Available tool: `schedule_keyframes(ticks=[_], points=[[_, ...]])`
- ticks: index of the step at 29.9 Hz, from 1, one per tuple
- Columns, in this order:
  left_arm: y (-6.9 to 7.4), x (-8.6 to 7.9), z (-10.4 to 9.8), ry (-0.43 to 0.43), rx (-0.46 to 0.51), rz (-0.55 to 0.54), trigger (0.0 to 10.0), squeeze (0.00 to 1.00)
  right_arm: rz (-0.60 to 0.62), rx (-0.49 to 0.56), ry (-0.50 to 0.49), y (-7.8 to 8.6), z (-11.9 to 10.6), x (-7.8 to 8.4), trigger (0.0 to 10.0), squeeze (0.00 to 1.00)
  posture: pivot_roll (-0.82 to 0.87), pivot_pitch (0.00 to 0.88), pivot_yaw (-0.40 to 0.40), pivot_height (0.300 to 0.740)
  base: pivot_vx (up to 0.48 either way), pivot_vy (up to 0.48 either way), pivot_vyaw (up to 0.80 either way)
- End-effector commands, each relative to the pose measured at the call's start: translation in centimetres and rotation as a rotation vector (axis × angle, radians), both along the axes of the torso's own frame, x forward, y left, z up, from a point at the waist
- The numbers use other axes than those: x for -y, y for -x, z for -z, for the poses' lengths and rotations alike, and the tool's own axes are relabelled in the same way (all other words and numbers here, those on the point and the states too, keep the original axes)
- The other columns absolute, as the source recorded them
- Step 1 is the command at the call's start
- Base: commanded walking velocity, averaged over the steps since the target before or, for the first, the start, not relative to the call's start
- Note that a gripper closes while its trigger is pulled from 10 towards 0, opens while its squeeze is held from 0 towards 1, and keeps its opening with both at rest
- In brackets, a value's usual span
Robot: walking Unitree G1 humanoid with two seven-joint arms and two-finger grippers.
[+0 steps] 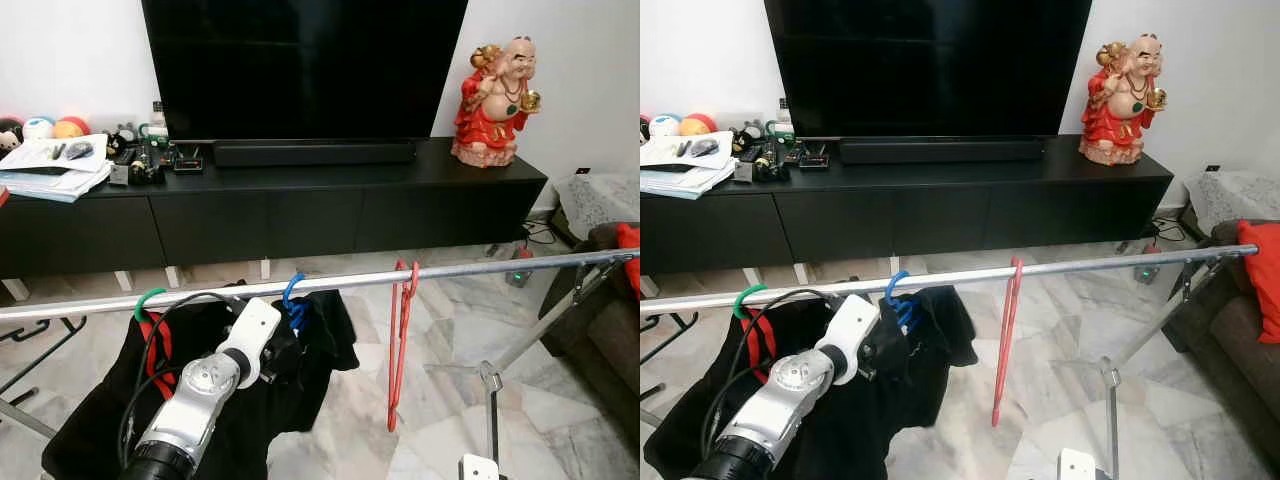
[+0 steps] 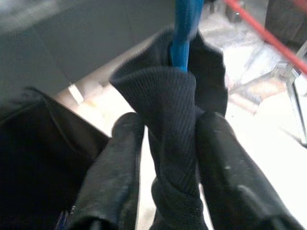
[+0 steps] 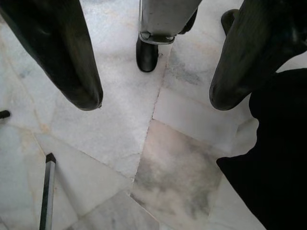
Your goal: Hang hanger
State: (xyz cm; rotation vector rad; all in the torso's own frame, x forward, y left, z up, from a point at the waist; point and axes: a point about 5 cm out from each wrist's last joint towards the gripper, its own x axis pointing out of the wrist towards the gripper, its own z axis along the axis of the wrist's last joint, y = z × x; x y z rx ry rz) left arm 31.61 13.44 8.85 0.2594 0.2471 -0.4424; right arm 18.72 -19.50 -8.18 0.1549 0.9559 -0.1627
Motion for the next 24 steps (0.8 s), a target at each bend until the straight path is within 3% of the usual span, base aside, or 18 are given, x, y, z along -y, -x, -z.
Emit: schedule_keyframes(ticks=[1,6,10,11,12,13,14,15,16,20,23,24], points=[[0.4,-0.3,-0.8,0.016,0.029,0.018,10.0,1.0,-0.001,0.001,0.008,-0.2,-0.1,0.3,10.0,0.0,0.11,0.0,-0.054,0.74,0.0,0.0,0.0],[2.2,-1.4,-1.7,0.036,0.056,0.081,10.0,1.0,-0.008,-0.001,0.014,-0.2,-0.2,0.5,10.0,0.0,0.11,0.0,-0.057,0.74,0.0,0.0,0.0],[4.0,-3.6,-1.9,0.036,0.022,0.12,10.0,1.0,-0.016,-0.002,0.016,-0.2,-0.2,0.5,10.0,0.0,0.12,0.0,-0.058,0.74,0.0,0.0,0.0],[4.3,-4.6,-1.9,0.031,0.011,0.106,10.0,0.96,-0.018,-0.003,0.017,-0.2,-0.2,0.5,10.0,0.0,0.12,0.0,-0.058,0.74,0.0,0.0,0.0],[4.4,-5.4,-2.0,0.027,0.008,0.083,10.0,0.69,-0.02,-0.003,0.017,-0.2,-0.2,0.5,10.0,0.0,0.12,0.0,-0.058,0.74,0.0,0.0,0.0],[4.6,-6.5,-2.0,0.019,0.0,0.049,10.0,0.3,-0.021,-0.004,0.017,-0.2,-0.2,0.5,10.0,0.0,0.12,0.0,-0.056,0.74,0.0,0.0,0.0],[4.6,-6.5,-2.0,0.019,0.0,0.049,10.0,0.3,-0.021,-0.004,0.017,-0.2,-0.2,0.5,10.0,0.0,0.12,0.0,-0.056,0.74,0.0,0.0,0.0],[4.7,-7.2,-2.0,-0.001,-0.004,0.033,10.0,0.0,-0.024,-0.004,0.018,-0.2,-0.2,0.5,10.0,0.0,0.12,0.0,-0.055,0.74,0.0,0.0,0.0],[5.0,-8.9,-2.4,-0.041,-0.006,-0.005,10.0,0.0,-0.03,-0.004,0.018,-0.2,-0.2,0.5,10.0,0.0,0.12,0.0,-0.054,0.74,0.0,0.0,0.0],[5.3,-10.8,-2.9,-0.064,-0.013,-0.035,10.0,0.0,-0.038,-0.003,0.019,-0.2,-0.2,0.4,10.0,0.0,0.13,0.0,-0.051,0.74,0.0,0.0,0.0],[5.3,-11.0,-3.1,-0.06,-0.001,-0.05,10.0,0.0,-0.038,-0.002,0.018,-0.3,-0.2,0.4,10.0,0.0,0.13,0.0,-0.049,0.74,0.0,0.0,0.0],[5.1,-10.4,-3.1,-0.035,0.021,-0.047,10.0,0.0,-0.038,-0.002,0.018,-0.3,-0.2,0.4,10.0,0.0,0.12,0.0,-0.048,0.74,0.0,0.0,0.0]])
